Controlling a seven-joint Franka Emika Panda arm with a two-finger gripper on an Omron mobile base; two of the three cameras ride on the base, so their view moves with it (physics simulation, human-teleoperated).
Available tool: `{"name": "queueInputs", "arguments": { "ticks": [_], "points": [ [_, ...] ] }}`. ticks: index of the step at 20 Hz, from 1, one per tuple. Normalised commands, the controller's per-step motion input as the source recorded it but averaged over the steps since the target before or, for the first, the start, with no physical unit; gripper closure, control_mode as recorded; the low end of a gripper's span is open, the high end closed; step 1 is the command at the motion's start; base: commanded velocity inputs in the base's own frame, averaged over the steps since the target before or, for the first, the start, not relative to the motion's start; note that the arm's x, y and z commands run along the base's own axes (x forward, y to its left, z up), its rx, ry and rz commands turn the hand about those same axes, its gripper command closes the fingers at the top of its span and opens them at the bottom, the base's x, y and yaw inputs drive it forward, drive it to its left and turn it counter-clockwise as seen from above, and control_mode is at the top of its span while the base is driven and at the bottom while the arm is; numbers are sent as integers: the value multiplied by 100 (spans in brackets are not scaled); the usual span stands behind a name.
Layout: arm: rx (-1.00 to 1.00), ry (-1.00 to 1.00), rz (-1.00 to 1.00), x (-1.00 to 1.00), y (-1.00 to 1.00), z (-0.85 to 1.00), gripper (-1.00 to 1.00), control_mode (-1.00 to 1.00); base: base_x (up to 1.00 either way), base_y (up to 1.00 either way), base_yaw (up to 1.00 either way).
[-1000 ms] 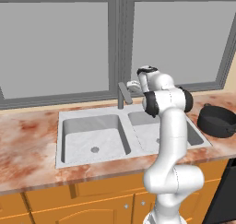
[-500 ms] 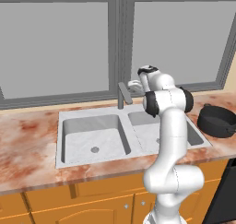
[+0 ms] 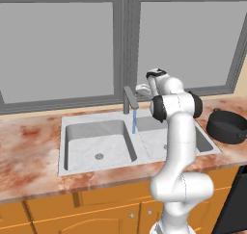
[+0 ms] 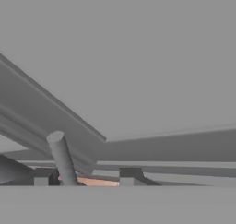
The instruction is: Dump the tomato from the pot into the sink. Then turn on the water and wash the tomato. Then turn off the water and put the tomato back in the pot.
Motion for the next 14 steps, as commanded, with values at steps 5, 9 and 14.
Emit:
{"name": "queueInputs", "arguments": {
  "ticks": [5, 9, 14],
  "points": [
    [0, 0, 0, 0, -3, -9, 100, -100, 0, 0, 0],
    [0, -1, 0, 0, 0, 0, 100, -100, 0, 0, 0],
    [0, 0, 0, -20, -20, 0, 100, -100, 0, 0, 0]
  ]
}}
